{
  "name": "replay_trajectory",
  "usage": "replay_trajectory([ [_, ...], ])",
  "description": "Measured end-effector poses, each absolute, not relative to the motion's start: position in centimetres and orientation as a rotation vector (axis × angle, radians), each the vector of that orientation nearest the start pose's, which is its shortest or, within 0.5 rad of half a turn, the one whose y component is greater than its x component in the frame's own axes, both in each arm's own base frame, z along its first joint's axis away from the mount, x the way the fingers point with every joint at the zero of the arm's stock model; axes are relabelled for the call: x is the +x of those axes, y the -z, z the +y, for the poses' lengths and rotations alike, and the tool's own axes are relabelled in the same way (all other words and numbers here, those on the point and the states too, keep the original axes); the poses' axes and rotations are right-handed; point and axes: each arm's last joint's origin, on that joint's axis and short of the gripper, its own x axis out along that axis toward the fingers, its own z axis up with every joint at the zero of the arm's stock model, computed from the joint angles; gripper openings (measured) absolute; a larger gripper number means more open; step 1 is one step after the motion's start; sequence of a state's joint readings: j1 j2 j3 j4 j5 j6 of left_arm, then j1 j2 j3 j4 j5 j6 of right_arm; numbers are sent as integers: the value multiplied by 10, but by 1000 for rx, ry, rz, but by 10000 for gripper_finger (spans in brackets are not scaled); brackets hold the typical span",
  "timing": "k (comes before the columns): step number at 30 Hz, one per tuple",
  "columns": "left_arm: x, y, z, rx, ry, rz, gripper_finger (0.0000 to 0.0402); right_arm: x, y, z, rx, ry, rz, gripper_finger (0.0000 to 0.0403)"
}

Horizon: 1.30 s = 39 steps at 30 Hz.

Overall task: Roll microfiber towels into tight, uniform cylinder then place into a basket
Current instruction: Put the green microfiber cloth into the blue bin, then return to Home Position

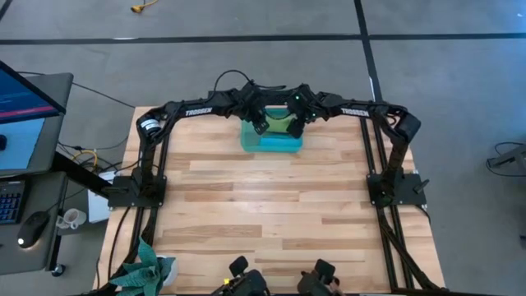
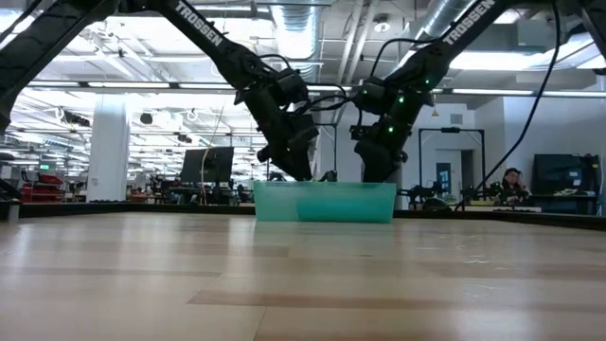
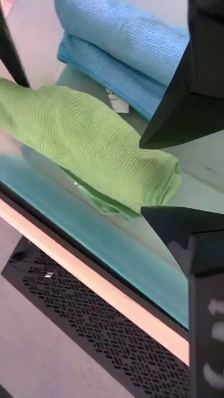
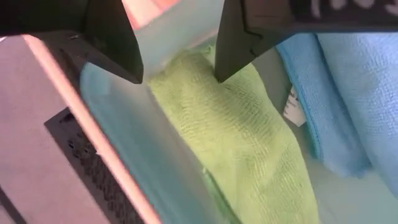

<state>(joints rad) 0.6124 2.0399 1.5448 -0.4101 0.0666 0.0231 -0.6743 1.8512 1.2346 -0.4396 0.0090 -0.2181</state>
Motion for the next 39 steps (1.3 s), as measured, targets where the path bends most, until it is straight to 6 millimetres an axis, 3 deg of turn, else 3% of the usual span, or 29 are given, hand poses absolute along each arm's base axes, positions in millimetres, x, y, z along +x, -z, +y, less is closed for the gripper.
replay_trajectory([
  [7,363,-199,253,-285,-499,870,150,282,-205,-236,145,503,1008,223],
  [11,361,-207,252,-278,-500,862,150,285,-214,-231,205,346,914,219],
  [16,354,-226,249,-252,-506,845,150,299,-196,-219,290,92,820,212],
  [20,352,-227,248,-231,-510,874,150,311,-174,-213,292,57,868,206],
  [24,350,-225,248,-231,-518,894,150,313,-161,-218,300,102,901,201],
  [33,350,-224,247,-225,-517,899,150,306,-167,-243,326,307,822,187],
  [39,356,-219,242,-234,-320,874,150,300,-166,-252,312,415,837,180],
])
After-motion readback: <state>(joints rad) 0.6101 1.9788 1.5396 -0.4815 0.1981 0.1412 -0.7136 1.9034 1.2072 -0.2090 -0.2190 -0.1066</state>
